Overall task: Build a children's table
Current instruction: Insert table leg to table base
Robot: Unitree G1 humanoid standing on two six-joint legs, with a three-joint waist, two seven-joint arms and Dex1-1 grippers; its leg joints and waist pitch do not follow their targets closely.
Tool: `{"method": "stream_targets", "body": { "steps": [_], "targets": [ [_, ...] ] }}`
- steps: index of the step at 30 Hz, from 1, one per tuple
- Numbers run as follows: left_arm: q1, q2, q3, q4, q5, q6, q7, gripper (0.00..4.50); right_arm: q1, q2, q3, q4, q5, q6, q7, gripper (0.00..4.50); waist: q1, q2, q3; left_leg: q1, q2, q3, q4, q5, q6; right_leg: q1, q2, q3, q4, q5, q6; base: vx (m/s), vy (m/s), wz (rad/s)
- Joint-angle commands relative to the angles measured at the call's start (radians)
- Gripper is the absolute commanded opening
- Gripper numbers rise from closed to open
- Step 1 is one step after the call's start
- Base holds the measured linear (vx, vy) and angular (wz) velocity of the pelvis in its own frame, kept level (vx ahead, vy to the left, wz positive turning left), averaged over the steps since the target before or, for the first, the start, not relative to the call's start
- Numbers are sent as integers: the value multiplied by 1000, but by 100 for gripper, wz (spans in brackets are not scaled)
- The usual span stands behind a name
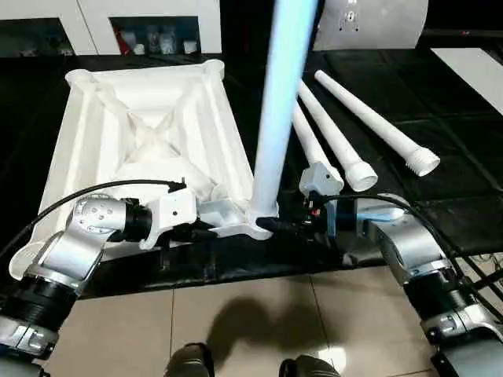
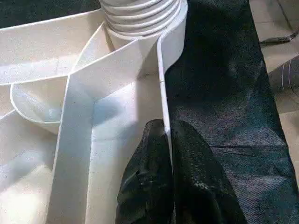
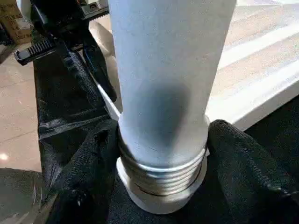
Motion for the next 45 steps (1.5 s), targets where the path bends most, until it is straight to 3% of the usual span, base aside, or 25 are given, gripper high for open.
{"method": "stream_targets", "body": {
  "steps": [1,8,9,11,15,16,18,20,22,24,26,27,28,30,32,33,35,36,38,39,41,45],
  "targets": [
    [-9,-1,-35,-17,17,-35,-33,0,-8,7,19,14,-12,-8,9,272,-4,14,-103,32,36,-9,-57,-146,44,42,-70,44,-65,21,-285,0,0,0],
    [-9,-22,-9,-25,20,36,35,0,25,31,11,-5,1,42,-19,272,-5,13,-103,33,36,-8,-58,-142,48,42,-69,44,-65,26,-286,0,0,0],
    [-21,-56,22,-42,4,122,101,0,49,72,-8,-25,7,79,-99,272,-4,21,-98,35,37,-8,-60,-163,42,36,-69,45,-70,-2,-284,0,0,0],
    [-31,-87,46,-62,-8,187,157,0,70,109,-17,-40,9,104,-159,272,-7,13,-98,34,37,-10,-64,-190,23,39,-72,44,-73,-54,-278,0,0,0],
    [-43,-156,81,-116,-4,300,282,0,104,191,-20,-40,-6,125,-280,272,-14,14,-98,34,36,-12,-67,-216,-1,36,-72,47,-79,-120,-250,0,0,0],
    [-43,-156,81,-117,-4,300,283,0,104,192,-20,-40,-6,125,-280,272,-15,15,-98,34,35,-12,-66,-211,-1,35,-72,47,-79,-115,-251,0,0,0],
    [-40,-214,96,-181,0,401,365,0,85,274,-38,12,-35,137,-414,272,-25,16,-98,31,35,-12,-66,-190,1,33,-71,47,-77,-83,-255,0,0,0],
    [-42,-242,104,-202,8,437,409,0,66,314,-54,40,-32,145,-462,272,-32,14,-101,28,32,-13,-63,-169,9,38,-72,46,-77,-61,-260,0,0,0],
    [-52,-302,117,-241,18,510,479,0,11,407,-131,106,16,187,-579,272,-37,14,-105,27,31,-11,-60,-144,22,41,-73,48,-74,-23,-263,0,0,0],
    [-59,-344,117,-276,30,564,526,0,-33,451,-151,159,17,186,-637,272,-43,15,-108,23,30,-13,-57,-103,38,44,-70,45,-70,33,-271,0,0,0],
    [-60,-351,107,-283,40,567,540,0,-48,455,-132,184,-10,156,-639,272,-43,10,-112,21,30,-12,-54,-66,57,46,-67,42,-64,91,-272,0,0,0],
    [-60,-351,105,-282,43,563,542,0,-49,455,-130,187,-13,151,-636,300,-42,12,-115,18,28,-12,-50,-46,72,48,-67,41,-61,130,-272,0,0,0],
    [-61,-345,98,-275,52,549,545,0,-49,453,-126,198,-27,131,-636,317,-43,6,-118,17,27,-11,-49,-33,81,50,-66,41,-59,149,-271,0,0,0],
    [-58,-324,86,-270,64,518,533,0,-42,452,-138,198,-35,132,-639,328,-39,11,-115,17,28,-12,-49,-35,95,46,-67,40,-60,153,-269,0,0,0],
    [-56,-309,82,-263,67,505,521,0,-36,447,-147,193,-32,131,-640,348,-40,12,-113,19,30,-12,-51,-58,89,44,-66,39,-62,125,-264,0,0,0],
    [-53,-294,81,-254,70,496,511,0,-31,442,-166,193,-31,128,-647,361,-38,19,-116,21,31,-13,-51,-66,81,44,-68,39,-61,112,-264,0,0,0],
    [-52,-289,81,-251,74,494,508,0,-31,441,-176,195,-31,130,-648,374,-39,16,-114,22,32,-11,-53,-80,70,42,-66,39,-63,97,-264,0,0,0],
    [-50,-274,77,-257,73,503,490,0,-29,436,-190,198,-25,128,-653,387,-38,26,-114,23,32,-12,-53,-89,61,40,-66,39,-65,90,-262,0,0,0],
    [-48,-252,74,-270,62,519,458,0,-25,421,-205,192,-20,121,-652,398,-37,32,-117,23,31,-14,-52,-90,50,43,-66,38,-60,103,-266,0,0,0],
    [-47,-246,73,-274,60,520,451,0,-23,417,-207,187,-22,120,-654,409,-38,28,-118,23,31,-13,-52,-92,47,42,-65,39,-61,117,-272,0,0,0],
    [-40,-227,60,-289,50,520,425,0,-22,409,-216,179,-22,122,-660,419,-33,39,-120,23,32,-15,-51,-84,45,43,-66,38,-56,143,-273,0,0,0],
    [-30,-220,53,-304,36,528,407,0,-19,396,-220,161,-22,126,-658,443,-25,36,-122,25,32,-14,-50,-91,33,43,-65,38,-56,152,-278,0,0,0]
  ]
}}
